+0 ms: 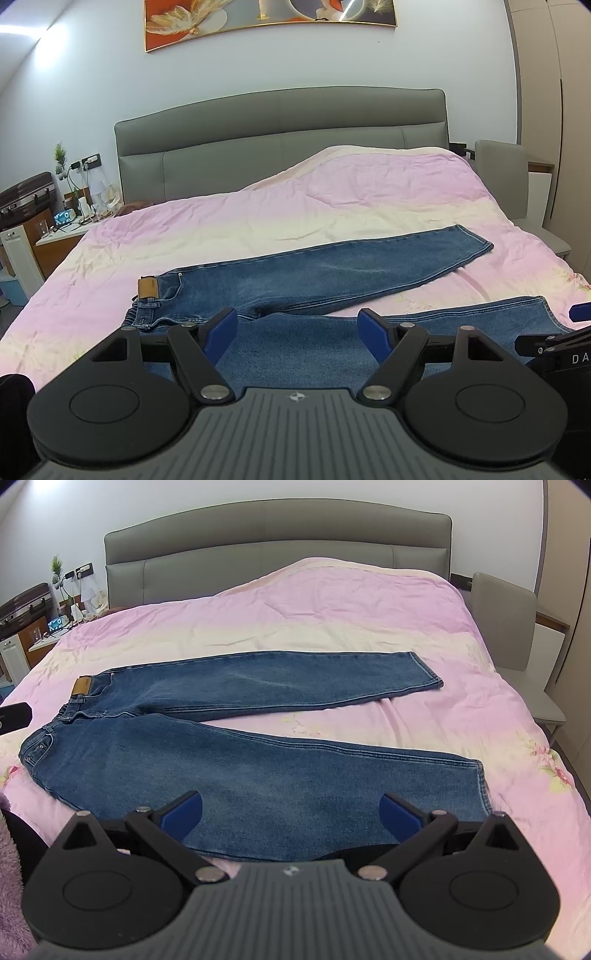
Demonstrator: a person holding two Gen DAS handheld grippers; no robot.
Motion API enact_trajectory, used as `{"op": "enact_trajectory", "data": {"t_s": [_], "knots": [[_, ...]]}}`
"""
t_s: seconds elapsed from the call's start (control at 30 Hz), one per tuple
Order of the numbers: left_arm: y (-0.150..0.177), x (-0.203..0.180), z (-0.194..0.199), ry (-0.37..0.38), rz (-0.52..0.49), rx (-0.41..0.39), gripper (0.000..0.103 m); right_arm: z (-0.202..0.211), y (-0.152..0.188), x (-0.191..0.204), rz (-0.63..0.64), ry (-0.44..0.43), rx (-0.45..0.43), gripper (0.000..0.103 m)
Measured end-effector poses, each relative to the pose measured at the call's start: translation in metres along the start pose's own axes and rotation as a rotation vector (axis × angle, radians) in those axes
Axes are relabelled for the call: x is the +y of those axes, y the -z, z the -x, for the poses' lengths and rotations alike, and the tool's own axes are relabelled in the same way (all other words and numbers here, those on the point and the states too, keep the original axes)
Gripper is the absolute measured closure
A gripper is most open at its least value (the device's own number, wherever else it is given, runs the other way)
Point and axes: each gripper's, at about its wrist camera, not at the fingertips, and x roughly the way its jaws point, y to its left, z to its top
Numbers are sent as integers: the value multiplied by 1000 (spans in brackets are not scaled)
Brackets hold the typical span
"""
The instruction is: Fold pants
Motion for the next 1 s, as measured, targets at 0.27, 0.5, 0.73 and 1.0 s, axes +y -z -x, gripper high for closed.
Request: {"op": "enact_trajectory", "data": {"t_s": [0.27,0.5,0.73,1.0], "knots": [[-2,1,0,2,2,9,16,3,-1,-1,-5,-4,-3,5],[-3,2,-2,7,3,17,16,4,-2,0,-8,1,1,5],[-4,3,-3,9,3,17,16,7,-2,1,-13,-1,-4,5],[-4,2,-3,10,1,16,16,8,-2,-1,-9,-2,-3,5]]}}
